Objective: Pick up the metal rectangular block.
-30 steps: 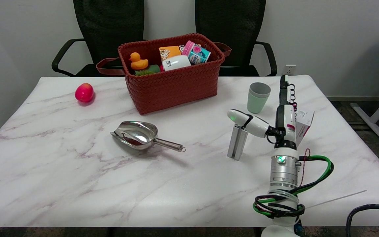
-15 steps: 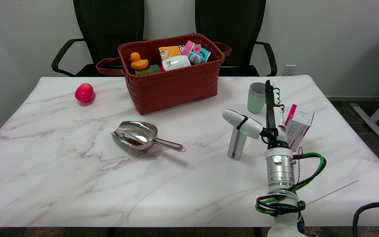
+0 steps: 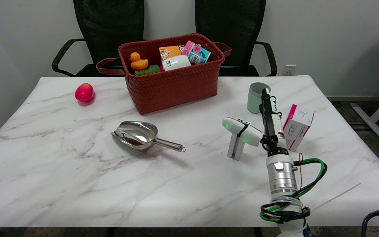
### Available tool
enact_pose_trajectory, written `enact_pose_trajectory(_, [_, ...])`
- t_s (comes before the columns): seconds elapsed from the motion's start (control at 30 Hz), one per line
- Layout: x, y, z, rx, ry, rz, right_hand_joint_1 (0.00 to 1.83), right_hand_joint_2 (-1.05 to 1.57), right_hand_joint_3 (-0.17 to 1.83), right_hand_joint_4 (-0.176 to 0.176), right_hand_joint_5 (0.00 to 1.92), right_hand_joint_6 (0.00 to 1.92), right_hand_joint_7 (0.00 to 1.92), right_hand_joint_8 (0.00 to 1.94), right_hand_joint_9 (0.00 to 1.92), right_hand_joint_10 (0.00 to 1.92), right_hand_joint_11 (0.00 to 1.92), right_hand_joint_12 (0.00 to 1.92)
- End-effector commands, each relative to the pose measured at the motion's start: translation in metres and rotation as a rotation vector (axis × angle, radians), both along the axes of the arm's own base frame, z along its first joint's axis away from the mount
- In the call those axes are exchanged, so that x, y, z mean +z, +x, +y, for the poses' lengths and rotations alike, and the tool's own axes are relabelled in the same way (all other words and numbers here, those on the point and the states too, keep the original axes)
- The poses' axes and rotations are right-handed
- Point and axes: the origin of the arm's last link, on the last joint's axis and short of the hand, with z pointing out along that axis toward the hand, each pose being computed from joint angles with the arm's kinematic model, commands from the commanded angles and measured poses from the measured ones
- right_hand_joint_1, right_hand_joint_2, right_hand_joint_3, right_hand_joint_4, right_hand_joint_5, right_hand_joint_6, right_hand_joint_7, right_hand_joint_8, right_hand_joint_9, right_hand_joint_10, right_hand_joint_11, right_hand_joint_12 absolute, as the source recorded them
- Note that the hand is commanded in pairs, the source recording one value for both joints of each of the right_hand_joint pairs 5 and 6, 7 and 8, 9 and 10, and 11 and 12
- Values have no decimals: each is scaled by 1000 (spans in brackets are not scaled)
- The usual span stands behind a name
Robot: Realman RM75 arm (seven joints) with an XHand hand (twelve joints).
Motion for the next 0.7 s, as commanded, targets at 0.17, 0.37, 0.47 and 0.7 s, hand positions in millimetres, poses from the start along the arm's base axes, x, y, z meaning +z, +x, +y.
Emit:
enact_pose_trajectory(0.17, [1, -13, 7, -8, 50, -83, 910, 524, -175, 0, 0, 0, 0, 0, 0, 0, 99, 99])
enact_pose_trajectory(0.37, [2, -22, 7, -17, 73, -121, 909, 550, -175, 0, 0, 0, 0, 0, 0, 0, 103, 103])
enact_pose_trajectory(0.47, [3, -25, 7, -27, 75, -120, 910, 561, -175, 0, 0, 0, 0, 0, 0, 0, 105, 105])
enact_pose_trajectory(0.7, [9, -35, 7, -47, 74, -147, 911, 576, -175, 0, 0, 0, 0, 0, 0, 0, 110, 110])
